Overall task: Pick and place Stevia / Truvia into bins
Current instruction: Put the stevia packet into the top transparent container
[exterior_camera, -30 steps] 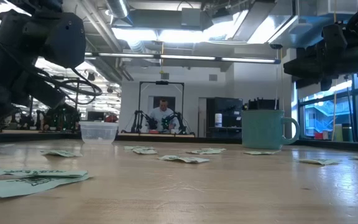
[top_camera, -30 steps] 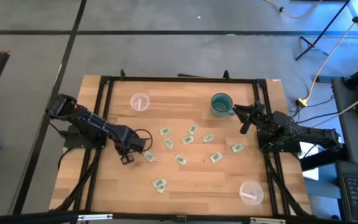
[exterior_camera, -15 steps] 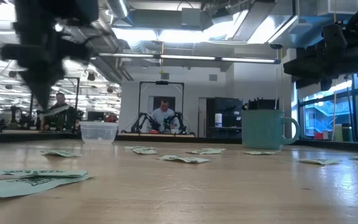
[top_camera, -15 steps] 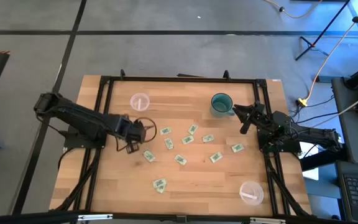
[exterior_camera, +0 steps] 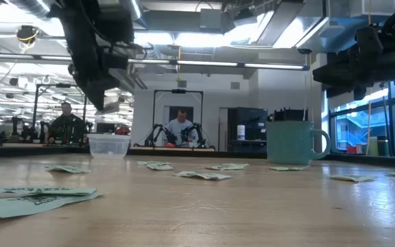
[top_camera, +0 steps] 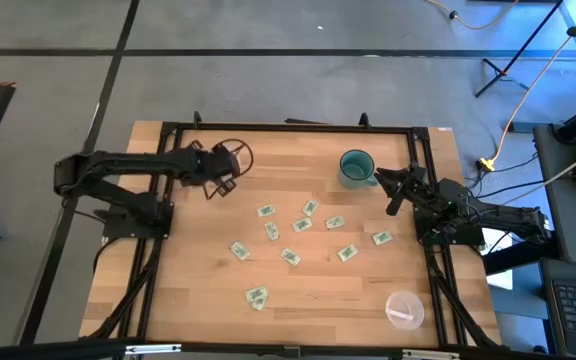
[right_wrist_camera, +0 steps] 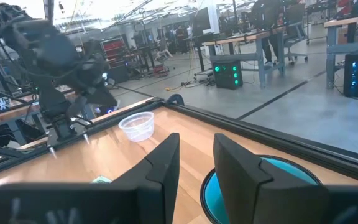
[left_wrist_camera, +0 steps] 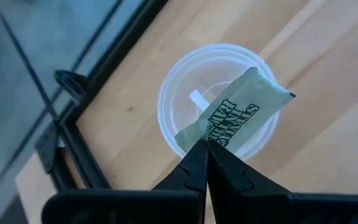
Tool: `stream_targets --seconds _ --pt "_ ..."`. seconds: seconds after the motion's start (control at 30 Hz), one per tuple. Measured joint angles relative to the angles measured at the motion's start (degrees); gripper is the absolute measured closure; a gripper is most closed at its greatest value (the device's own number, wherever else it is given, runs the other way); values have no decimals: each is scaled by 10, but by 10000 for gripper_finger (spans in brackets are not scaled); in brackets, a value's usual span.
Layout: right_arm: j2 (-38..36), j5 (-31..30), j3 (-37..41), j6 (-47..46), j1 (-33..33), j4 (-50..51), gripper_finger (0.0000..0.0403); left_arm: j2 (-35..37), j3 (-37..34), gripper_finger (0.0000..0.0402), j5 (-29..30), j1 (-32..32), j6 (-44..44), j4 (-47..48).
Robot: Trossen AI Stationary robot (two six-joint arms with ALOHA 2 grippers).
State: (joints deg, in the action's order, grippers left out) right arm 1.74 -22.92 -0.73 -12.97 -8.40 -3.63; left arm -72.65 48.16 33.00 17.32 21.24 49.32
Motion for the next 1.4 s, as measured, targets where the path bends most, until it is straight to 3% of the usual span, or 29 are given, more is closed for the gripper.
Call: stream_targets --seconds 0.23,0.5,0.87,1.2,1.27,1.4 --pt "0 0 0 0 0 0 301 -36 0 398 -81 99 -90 -68" --pt "0 0 0 0 0 0 301 -101 0 398 -119 149 -116 -104" --pt "0 0 0 0 0 0 301 -142 -1 390 -111 158 -137 -106" --pt "0 0 0 0 0 0 301 -98 9 341 -106 158 -146 -101" --pt "0 0 0 0 0 0 301 -79 19 335 -123 152 -145 -105" --pt "0 0 0 0 0 0 301 -55 35 332 -219 118 -168 -128"
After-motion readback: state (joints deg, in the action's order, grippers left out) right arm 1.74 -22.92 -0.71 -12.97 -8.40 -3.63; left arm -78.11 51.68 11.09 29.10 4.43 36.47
